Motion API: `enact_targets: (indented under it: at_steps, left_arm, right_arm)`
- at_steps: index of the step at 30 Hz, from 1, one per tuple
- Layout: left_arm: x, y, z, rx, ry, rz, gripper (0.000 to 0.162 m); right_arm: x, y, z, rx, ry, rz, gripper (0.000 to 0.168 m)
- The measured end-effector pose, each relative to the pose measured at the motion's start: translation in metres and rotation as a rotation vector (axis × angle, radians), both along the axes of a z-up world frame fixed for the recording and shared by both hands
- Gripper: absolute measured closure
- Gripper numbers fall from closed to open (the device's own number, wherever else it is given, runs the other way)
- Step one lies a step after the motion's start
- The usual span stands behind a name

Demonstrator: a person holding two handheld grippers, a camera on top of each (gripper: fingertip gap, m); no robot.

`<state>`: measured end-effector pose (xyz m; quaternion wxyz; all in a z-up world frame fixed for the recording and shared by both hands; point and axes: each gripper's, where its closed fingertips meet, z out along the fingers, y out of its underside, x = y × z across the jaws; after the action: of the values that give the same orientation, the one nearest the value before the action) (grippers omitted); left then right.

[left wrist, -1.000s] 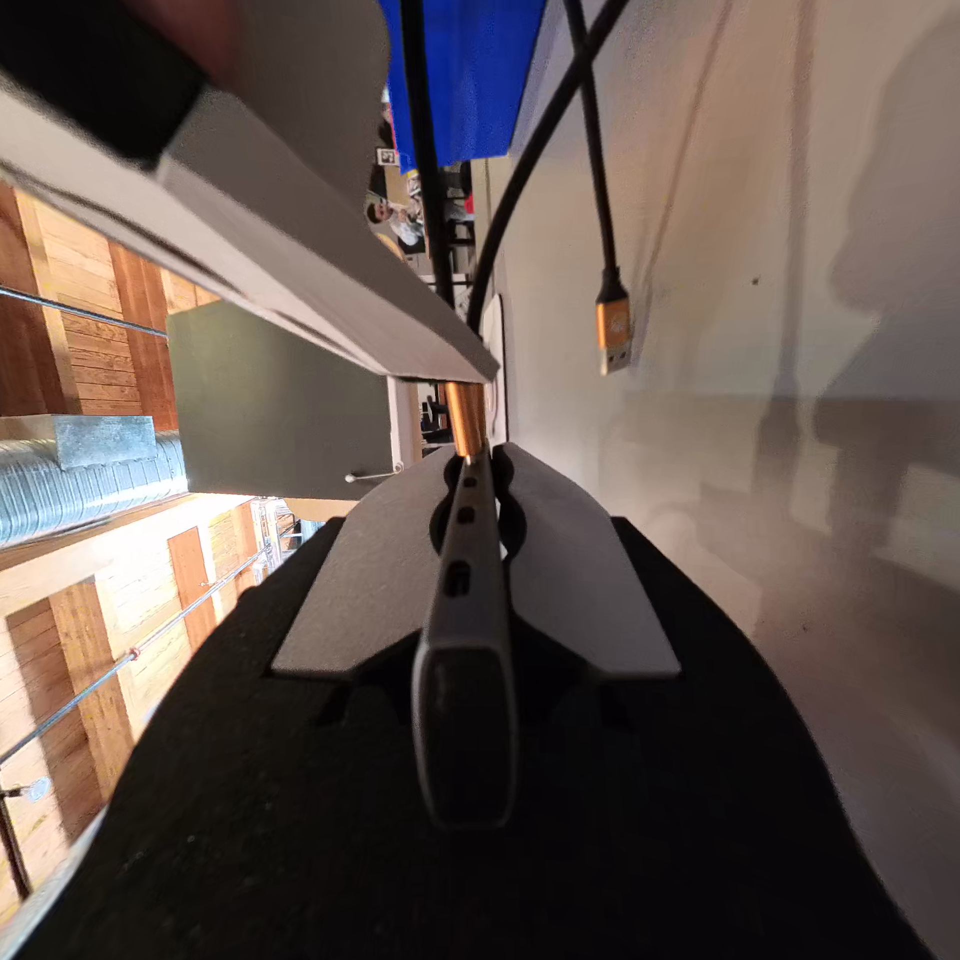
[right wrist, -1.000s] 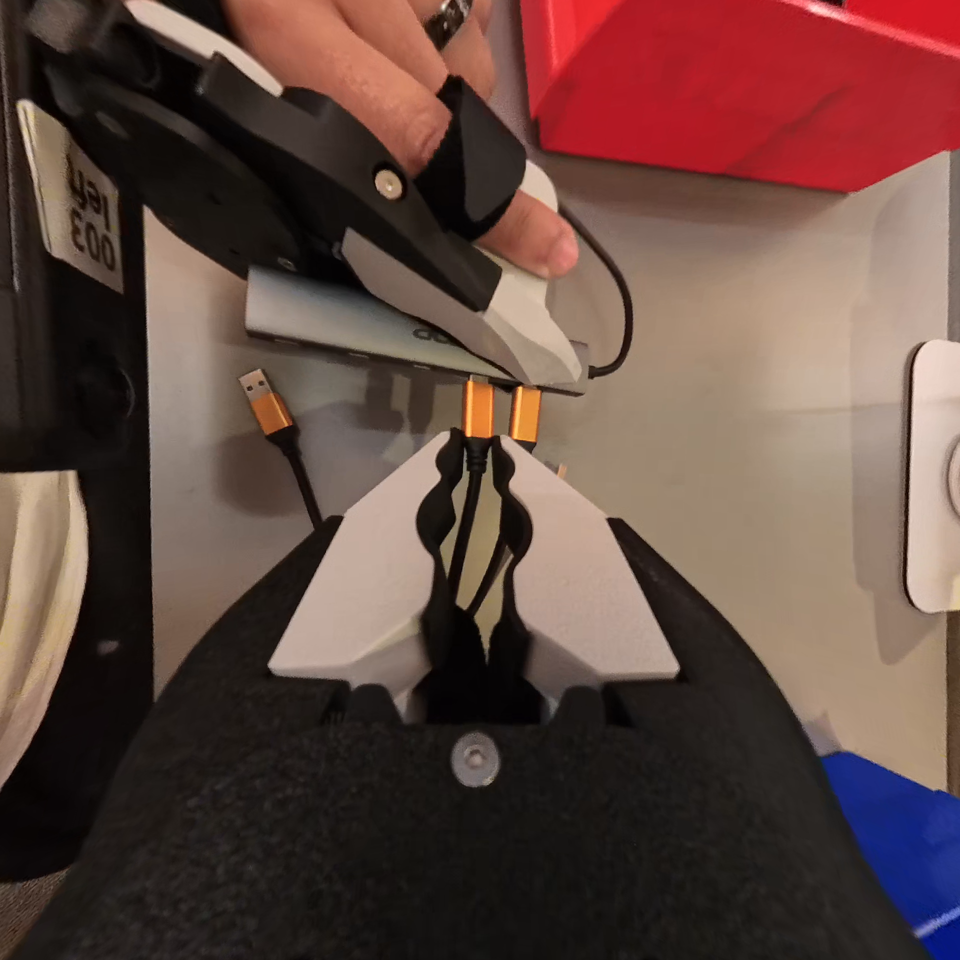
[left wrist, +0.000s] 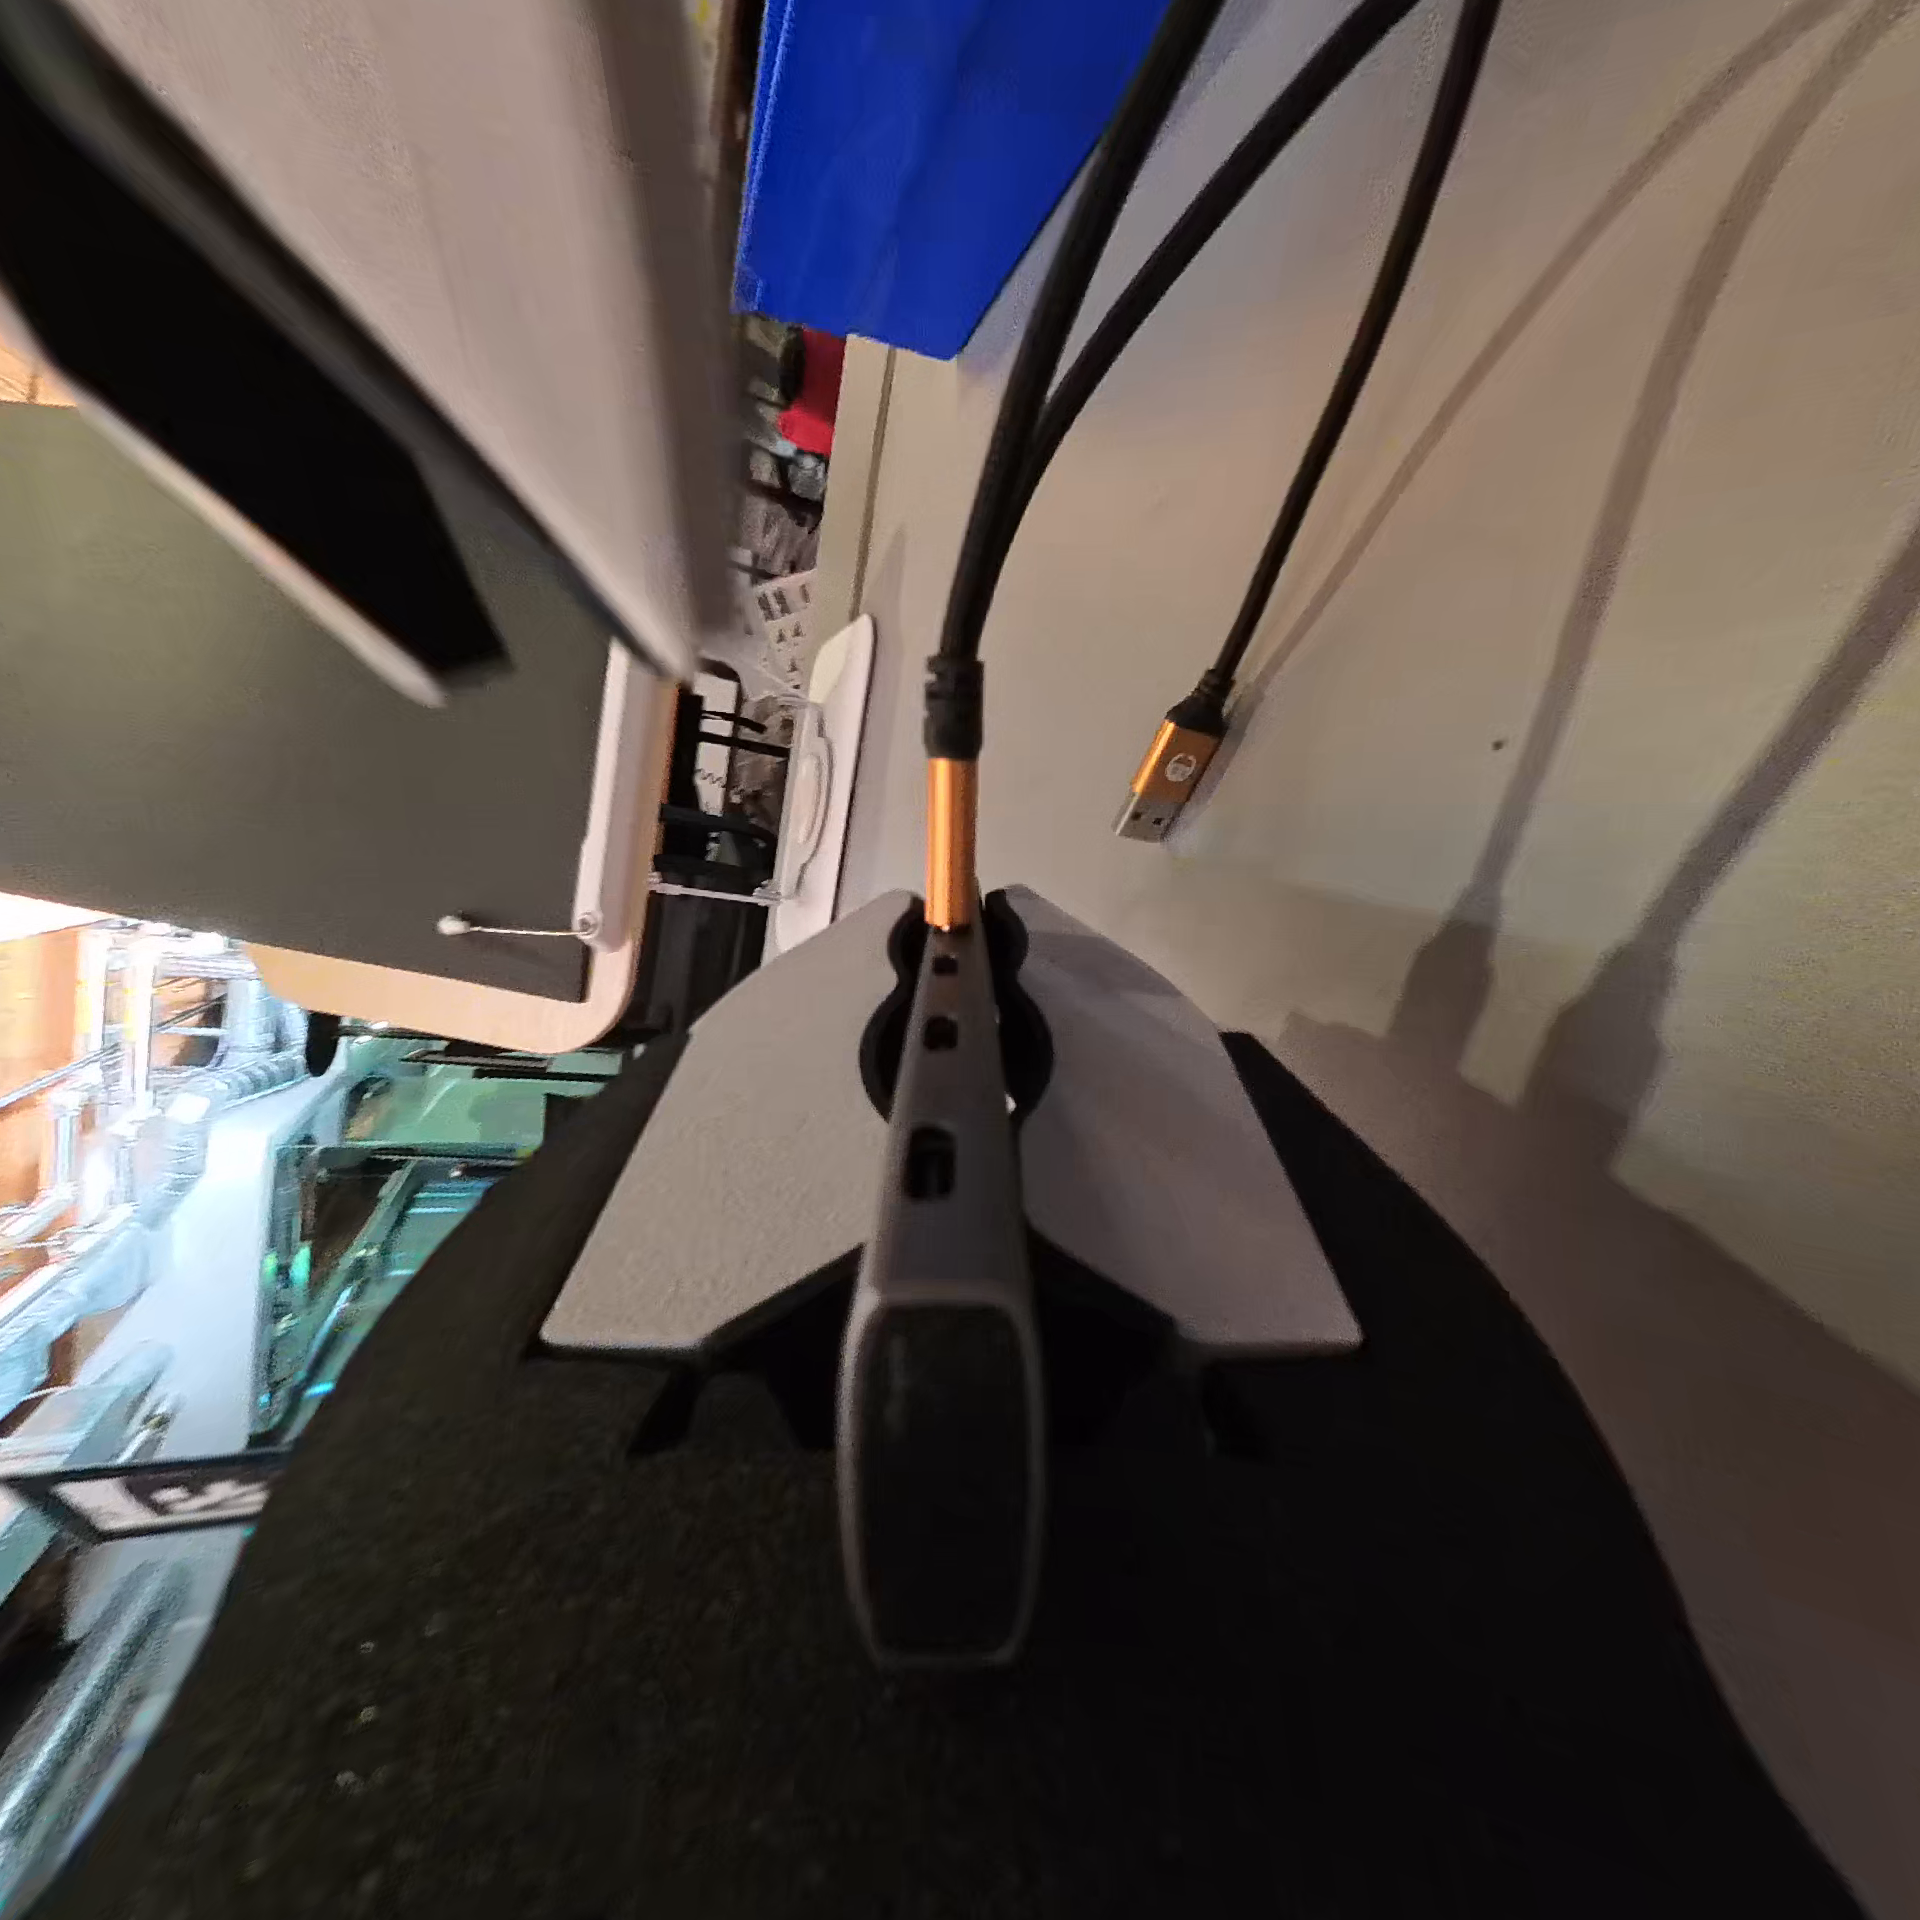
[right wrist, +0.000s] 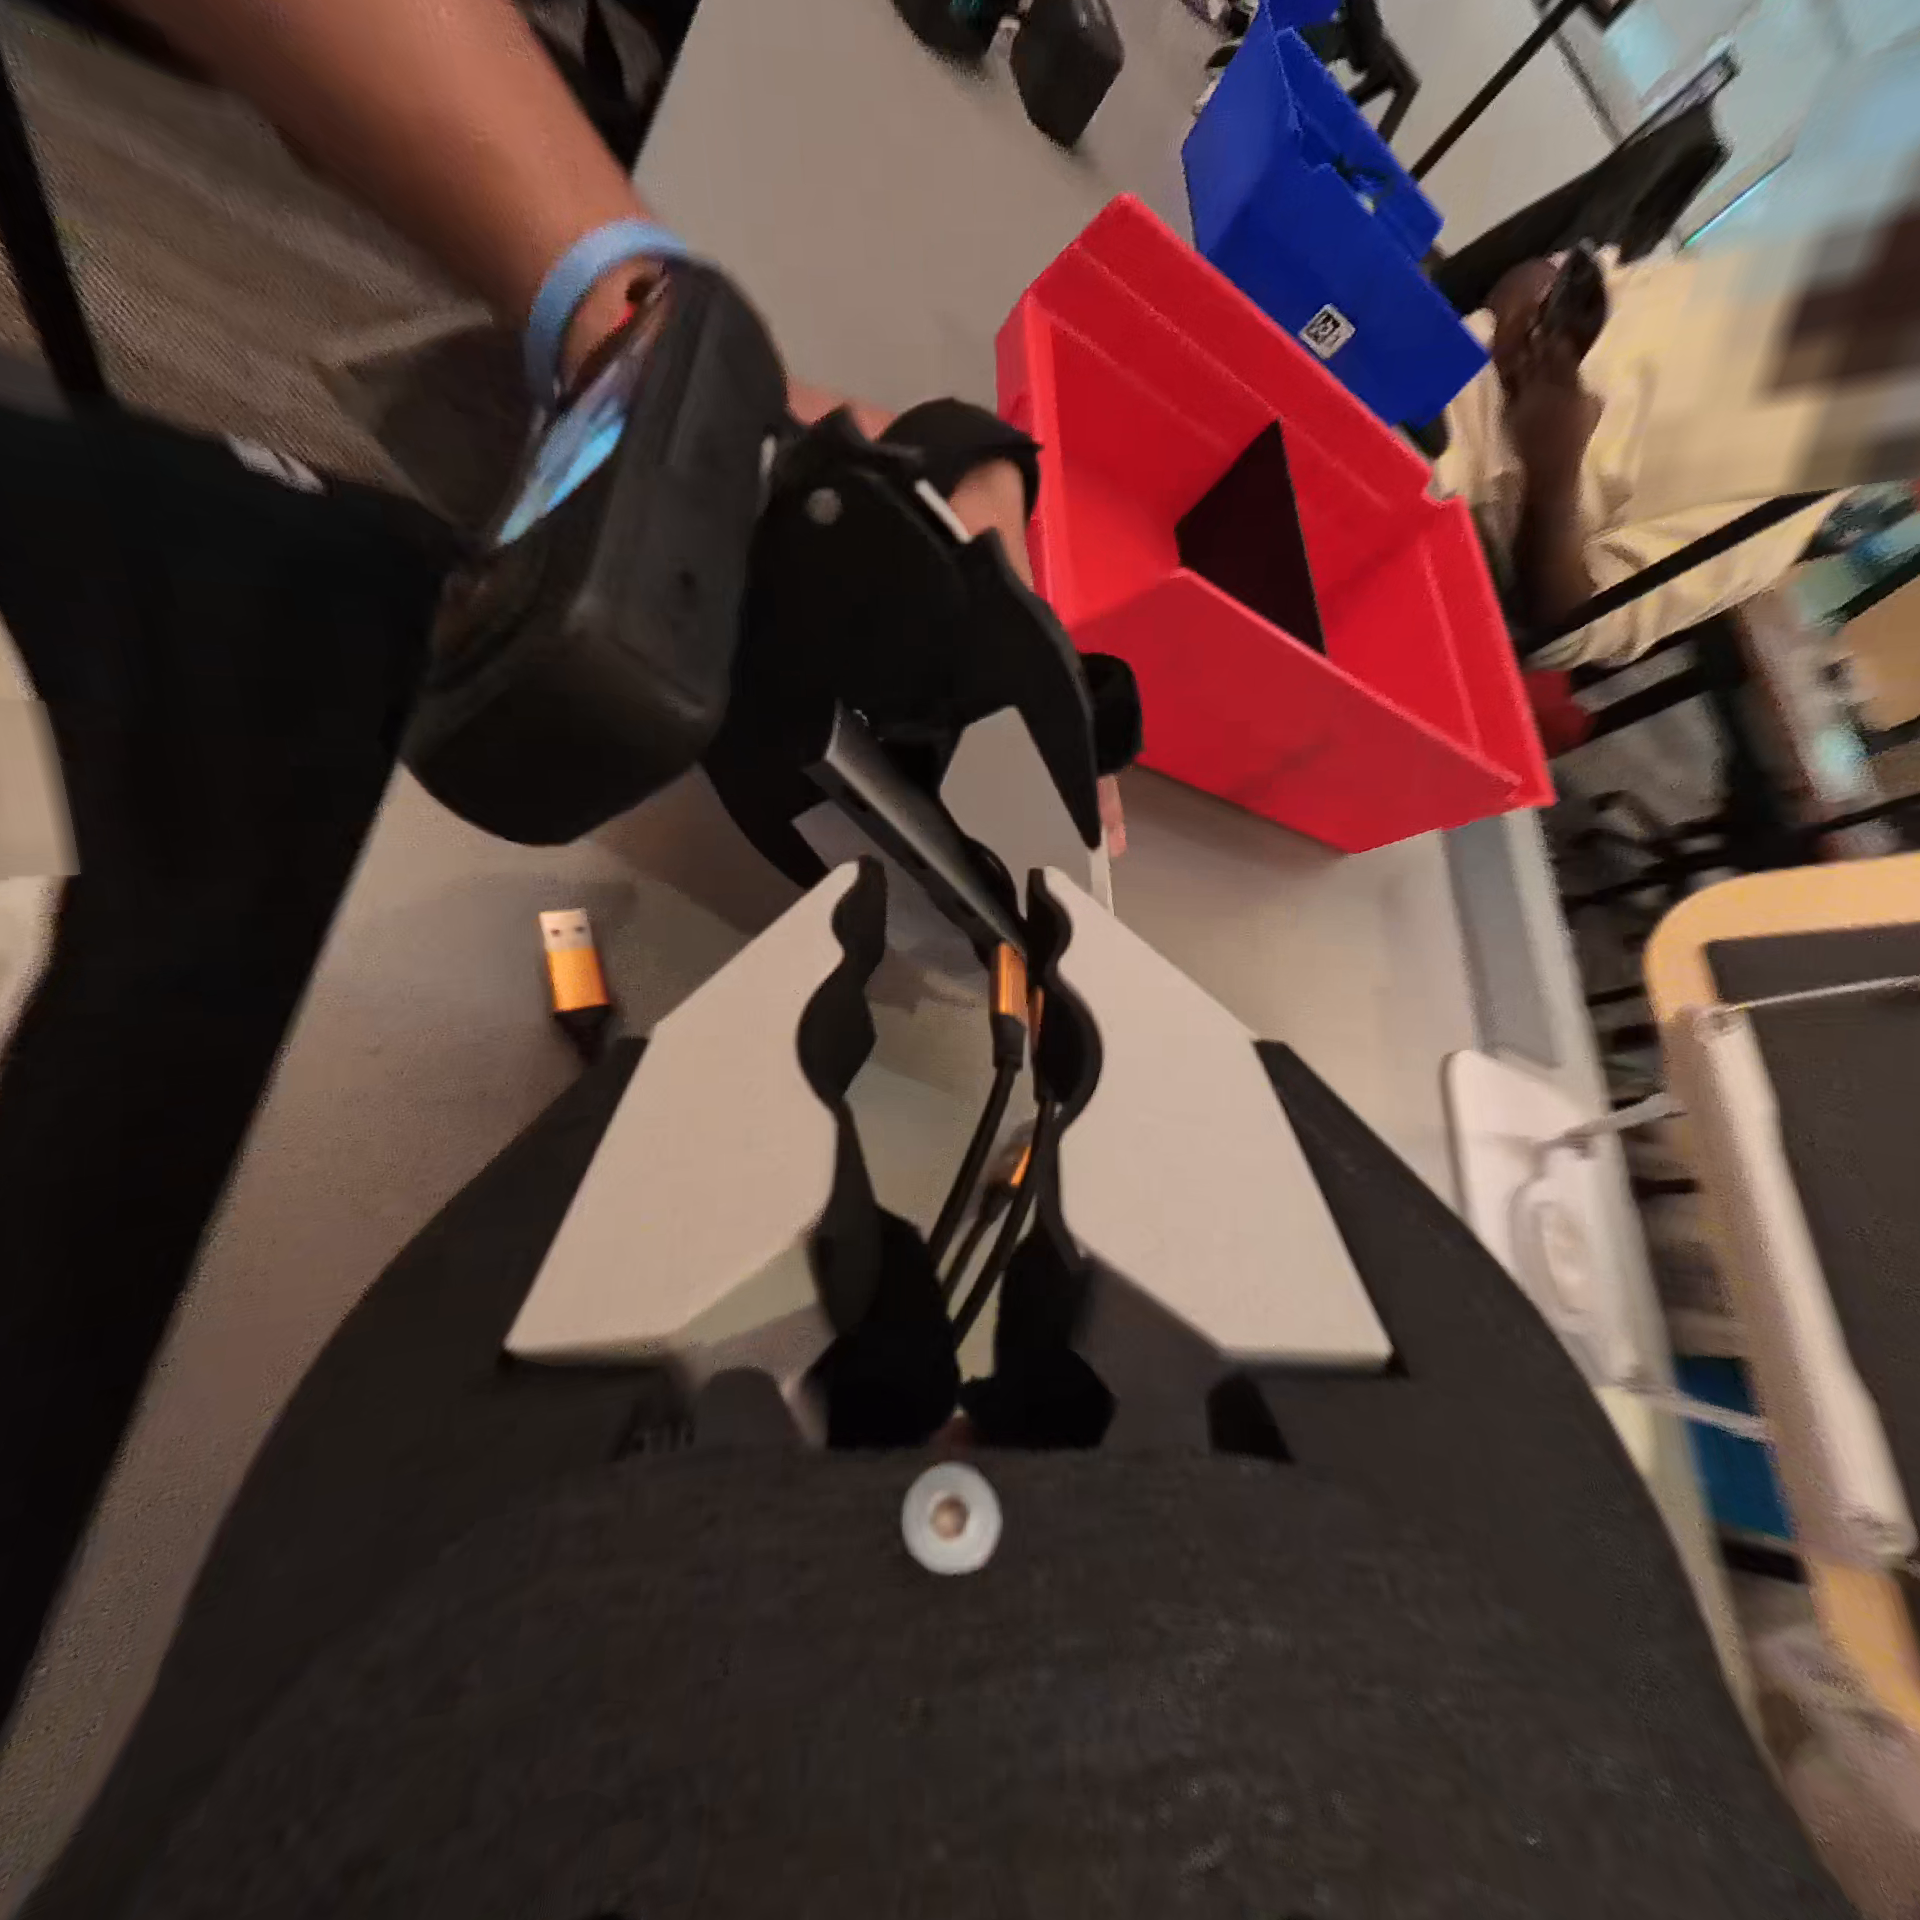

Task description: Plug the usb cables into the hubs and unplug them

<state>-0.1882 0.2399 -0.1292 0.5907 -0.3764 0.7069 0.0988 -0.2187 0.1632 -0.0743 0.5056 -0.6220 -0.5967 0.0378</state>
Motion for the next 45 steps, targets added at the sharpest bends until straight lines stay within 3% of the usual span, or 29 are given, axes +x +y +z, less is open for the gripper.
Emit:
enact_targets:
  at_steps: [6, 8, 11, 15, 20, 23, 26, 30, 36, 40, 45]
  left_arm:
    - [0.004, -0.016, -0.001, -0.143, -0.007, -0.054, 0.151]
    - [0.004, -0.019, 0.001, -0.15, -0.008, -0.068, 0.151]
    - [0.003, -0.026, 0.0, -0.187, -0.009, -0.09, 0.151]
    - [-0.008, -0.026, 0.007, -0.302, -0.116, -0.086, 0.129]
    - [-0.04, -0.023, 0.03, -0.553, -0.293, -0.05, 0.123]
    - [-0.05, -0.03, 0.064, -0.658, -0.467, -0.088, 0.129]
    - [-0.053, -0.038, 0.077, -0.807, -0.549, -0.108, 0.128]
    - [-0.057, -0.042, 0.06, -0.868, -0.53, -0.088, 0.128]
    - [-0.054, -0.043, 0.031, -0.811, -0.407, -0.045, 0.13]
    - [-0.049, -0.049, 0.019, -0.801, -0.357, -0.05, 0.132]
    - [-0.049, -0.05, 0.012, -0.781, -0.324, -0.043, 0.132]
  right_arm:
    - [-0.03, -0.001, -0.015, 0.207, -0.043, 0.077, 0.148]
    - [-0.03, 0.005, -0.016, 0.263, -0.064, 0.063, 0.159]
    - [-0.03, 0.002, -0.014, 0.204, -0.02, 0.089, 0.16]
    - [-0.004, 0.004, 0.013, 0.103, 0.178, 0.064, 0.161]
    - [0.071, 0.019, 0.098, 0.092, 0.511, -0.047, 0.161]
    - [0.127, 0.041, 0.149, 0.116, 0.572, -0.162, 0.161]
    - [0.18, 0.058, 0.205, 0.144, 0.627, -0.238, 0.16]
    - [0.238, 0.074, 0.261, 0.15, 0.626, -0.277, 0.16]
    - [0.348, 0.118, 0.323, 0.256, 0.674, -0.468, 0.16]
    - [0.401, 0.146, 0.315, 0.294, 0.798, -0.559, 0.16]
    - [0.416, 0.16, 0.243, 0.254, 0.848, -0.569, 0.16]
